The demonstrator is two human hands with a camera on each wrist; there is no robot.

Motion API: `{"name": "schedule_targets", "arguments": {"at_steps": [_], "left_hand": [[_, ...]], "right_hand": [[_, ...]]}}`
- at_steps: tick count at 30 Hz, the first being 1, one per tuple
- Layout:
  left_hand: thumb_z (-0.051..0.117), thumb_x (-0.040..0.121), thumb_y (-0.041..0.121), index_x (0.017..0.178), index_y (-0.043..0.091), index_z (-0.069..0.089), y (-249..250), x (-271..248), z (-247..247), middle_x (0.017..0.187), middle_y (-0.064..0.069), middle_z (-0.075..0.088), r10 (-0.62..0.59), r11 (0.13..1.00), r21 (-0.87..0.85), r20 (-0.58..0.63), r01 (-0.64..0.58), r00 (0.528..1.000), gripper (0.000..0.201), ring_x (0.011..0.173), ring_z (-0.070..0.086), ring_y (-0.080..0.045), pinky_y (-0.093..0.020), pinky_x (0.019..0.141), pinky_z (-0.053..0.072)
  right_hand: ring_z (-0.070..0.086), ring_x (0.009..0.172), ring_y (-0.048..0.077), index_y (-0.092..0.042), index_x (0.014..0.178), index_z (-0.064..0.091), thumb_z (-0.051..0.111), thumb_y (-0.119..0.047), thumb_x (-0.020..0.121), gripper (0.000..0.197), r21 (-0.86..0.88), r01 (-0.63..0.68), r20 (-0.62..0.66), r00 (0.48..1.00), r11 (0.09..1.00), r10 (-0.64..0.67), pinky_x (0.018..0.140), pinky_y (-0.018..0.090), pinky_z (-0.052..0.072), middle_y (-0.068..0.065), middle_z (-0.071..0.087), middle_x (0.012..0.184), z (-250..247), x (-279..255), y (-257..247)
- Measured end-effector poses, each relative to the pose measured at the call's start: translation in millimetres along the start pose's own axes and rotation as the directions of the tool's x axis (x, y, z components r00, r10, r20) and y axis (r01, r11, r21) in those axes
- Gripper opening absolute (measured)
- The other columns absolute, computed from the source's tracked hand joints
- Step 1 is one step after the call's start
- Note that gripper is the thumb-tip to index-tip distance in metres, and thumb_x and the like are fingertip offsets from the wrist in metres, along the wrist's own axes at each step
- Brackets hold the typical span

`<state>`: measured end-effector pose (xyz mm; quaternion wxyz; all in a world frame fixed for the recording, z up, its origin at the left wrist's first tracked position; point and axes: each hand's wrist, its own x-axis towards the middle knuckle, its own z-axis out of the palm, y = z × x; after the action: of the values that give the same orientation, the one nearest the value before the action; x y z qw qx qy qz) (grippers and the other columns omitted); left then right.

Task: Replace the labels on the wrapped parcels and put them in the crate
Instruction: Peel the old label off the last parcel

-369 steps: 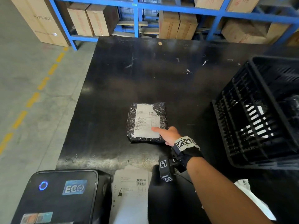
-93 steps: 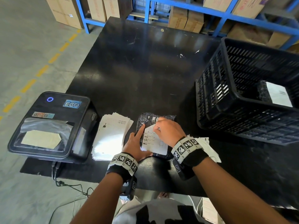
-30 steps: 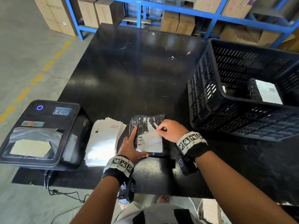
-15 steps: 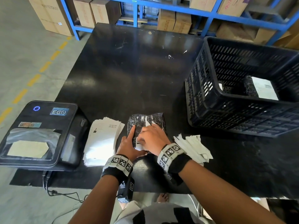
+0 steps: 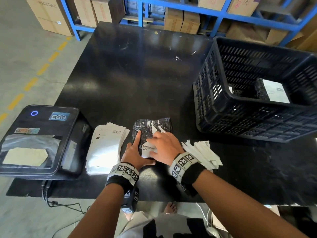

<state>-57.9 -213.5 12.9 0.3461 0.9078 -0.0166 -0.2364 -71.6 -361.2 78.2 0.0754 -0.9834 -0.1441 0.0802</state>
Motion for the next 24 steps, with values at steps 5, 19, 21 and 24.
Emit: {"name": "schedule_targets", "arguments": {"at_steps": [5,19,21,24], "left_hand": [[0.088,0.056,0.042,0.148,0.045,-0.007,1,-2,0,0.118,-0.009,0.048,0.007,1.000,-0.003,-0.015,-0.007,1.000,0.132,0.104,0.054,-0.023,-0.027,0.086,0.039],[0.088,0.055,0.043,0.146,0.047,-0.005,-6,1,4,0.111,-0.005,0.050,0.020,1.000,-0.022,-0.037,-0.020,0.999,0.130,0.090,0.046,-0.013,-0.023,0.082,0.038],[0.088,0.055,0.042,0.146,0.048,-0.005,-6,0,4,0.110,-0.004,0.049,0.020,0.999,-0.028,-0.038,-0.021,0.999,0.130,0.089,0.047,-0.013,-0.023,0.082,0.038],[0.088,0.054,0.044,0.144,0.051,-0.006,-7,1,5,0.109,-0.003,0.049,0.022,0.999,-0.032,-0.034,-0.023,0.999,0.130,0.089,0.048,-0.013,-0.023,0.081,0.039]], "right_hand": [[0.057,0.091,0.018,-0.027,0.099,0.071,0.052,-0.032,0.096,0.019,-0.016,-0.045,0.026,0.999,0.999,0.046,0.086,0.034,0.037,-0.004,0.059,0.090,8,5,-3],[0.055,0.083,0.012,-0.028,0.080,0.071,0.065,-0.013,0.085,0.017,-0.065,0.051,-0.060,0.997,0.997,-0.055,0.088,0.028,0.043,-0.009,0.058,0.091,1,11,6],[0.055,0.081,0.011,-0.026,0.079,0.072,0.066,-0.014,0.085,0.014,-0.045,0.042,-0.087,0.995,0.998,-0.045,0.082,0.025,0.042,-0.009,0.059,0.089,0,7,9],[0.054,0.089,0.012,-0.024,0.085,0.073,0.056,-0.023,0.095,0.019,-0.003,0.071,-0.072,0.995,0.997,-0.072,0.074,0.022,0.038,-0.008,0.059,0.098,-5,2,11]]}}
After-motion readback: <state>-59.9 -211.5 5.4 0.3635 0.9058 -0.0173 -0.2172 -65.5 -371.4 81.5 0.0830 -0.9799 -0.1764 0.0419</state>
